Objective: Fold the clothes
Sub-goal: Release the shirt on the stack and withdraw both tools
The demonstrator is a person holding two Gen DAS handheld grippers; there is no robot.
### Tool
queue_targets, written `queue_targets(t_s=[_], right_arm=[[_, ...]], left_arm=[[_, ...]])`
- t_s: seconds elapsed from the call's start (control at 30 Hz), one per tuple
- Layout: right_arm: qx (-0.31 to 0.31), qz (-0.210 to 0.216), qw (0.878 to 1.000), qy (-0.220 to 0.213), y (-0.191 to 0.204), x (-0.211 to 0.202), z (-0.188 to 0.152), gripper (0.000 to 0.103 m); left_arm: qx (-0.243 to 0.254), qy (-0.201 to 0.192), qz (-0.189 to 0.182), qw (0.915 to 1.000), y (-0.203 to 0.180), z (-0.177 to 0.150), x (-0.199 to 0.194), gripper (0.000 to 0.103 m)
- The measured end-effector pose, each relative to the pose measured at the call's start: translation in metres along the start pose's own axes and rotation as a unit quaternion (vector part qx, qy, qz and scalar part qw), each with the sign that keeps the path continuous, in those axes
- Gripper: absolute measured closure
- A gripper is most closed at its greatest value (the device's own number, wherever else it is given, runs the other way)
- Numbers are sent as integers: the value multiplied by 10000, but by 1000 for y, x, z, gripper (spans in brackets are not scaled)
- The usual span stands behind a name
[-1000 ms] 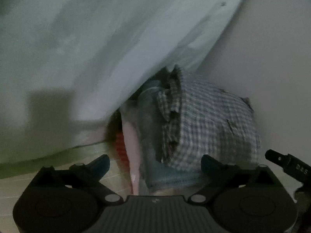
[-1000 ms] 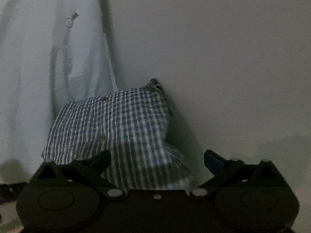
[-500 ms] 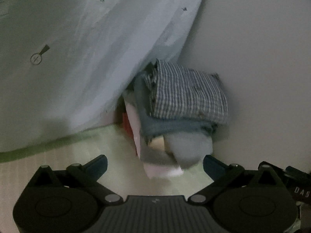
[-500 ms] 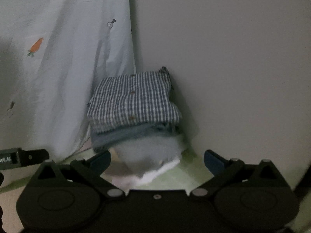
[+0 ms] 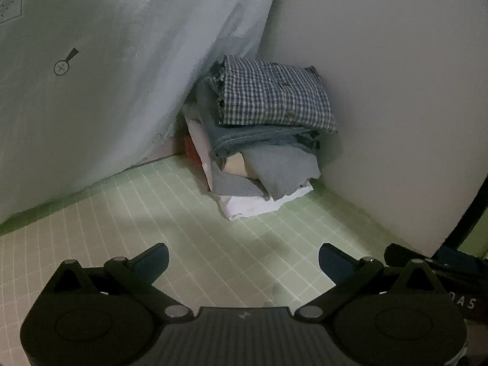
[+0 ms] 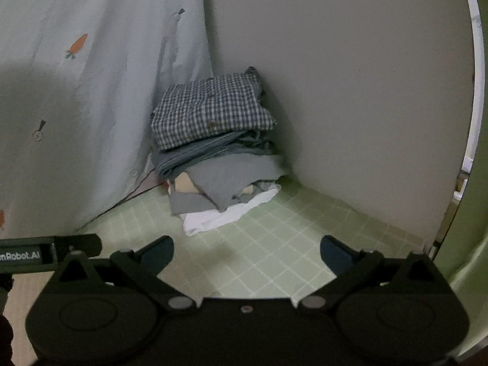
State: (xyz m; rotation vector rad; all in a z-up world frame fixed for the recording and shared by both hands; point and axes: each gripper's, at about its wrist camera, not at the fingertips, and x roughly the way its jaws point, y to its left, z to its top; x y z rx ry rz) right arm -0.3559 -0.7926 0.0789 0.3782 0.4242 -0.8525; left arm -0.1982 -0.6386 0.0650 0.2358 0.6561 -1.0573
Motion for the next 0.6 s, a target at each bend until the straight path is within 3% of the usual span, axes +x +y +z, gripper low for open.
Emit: queue_targets(t_s=[0.6], right_arm=[[5,-23,10000,-9,-5,-10,-1,0]], left_arm=[[48,14,-168,9998,-12,-8,-13,0]])
